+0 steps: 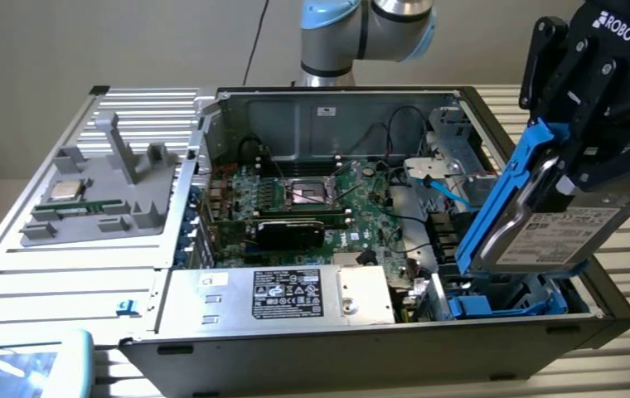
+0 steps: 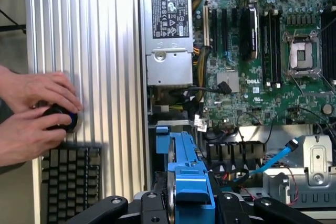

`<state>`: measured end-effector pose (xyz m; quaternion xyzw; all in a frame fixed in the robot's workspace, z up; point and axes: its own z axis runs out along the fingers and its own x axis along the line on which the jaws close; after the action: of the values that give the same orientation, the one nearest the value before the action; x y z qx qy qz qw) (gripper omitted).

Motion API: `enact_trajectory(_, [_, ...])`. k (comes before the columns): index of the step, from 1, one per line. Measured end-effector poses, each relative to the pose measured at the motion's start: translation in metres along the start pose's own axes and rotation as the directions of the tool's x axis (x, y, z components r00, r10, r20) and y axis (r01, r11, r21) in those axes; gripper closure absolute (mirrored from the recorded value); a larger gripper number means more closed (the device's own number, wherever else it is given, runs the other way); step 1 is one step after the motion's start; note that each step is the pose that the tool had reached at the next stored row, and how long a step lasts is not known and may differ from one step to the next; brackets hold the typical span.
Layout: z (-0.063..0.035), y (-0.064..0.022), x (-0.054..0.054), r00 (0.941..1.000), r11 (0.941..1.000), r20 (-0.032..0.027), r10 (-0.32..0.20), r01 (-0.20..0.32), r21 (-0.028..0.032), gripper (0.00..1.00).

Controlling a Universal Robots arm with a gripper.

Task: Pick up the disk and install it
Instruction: 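Insert the disk into the insertion slot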

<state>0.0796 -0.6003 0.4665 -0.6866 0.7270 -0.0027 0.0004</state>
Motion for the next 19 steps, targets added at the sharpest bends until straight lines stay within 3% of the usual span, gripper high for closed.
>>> enact_trajectory(3, [0.0054, 0.0002, 0.000, 1.0000, 1.0000, 0.0039, 0.001, -0.001, -0.0002, 0.63])
enact_trajectory(9, [0.0140, 0.0003, 0.000, 0.9998, 1.0000, 0.0179, 0.002, -0.002, -0.0010, 0.63])
enact_trajectory(19, [0.0240, 0.0002, 0.000, 0.9998, 1.0000, 0.0211, 0.002, -0.002, -0.0013, 0.63])
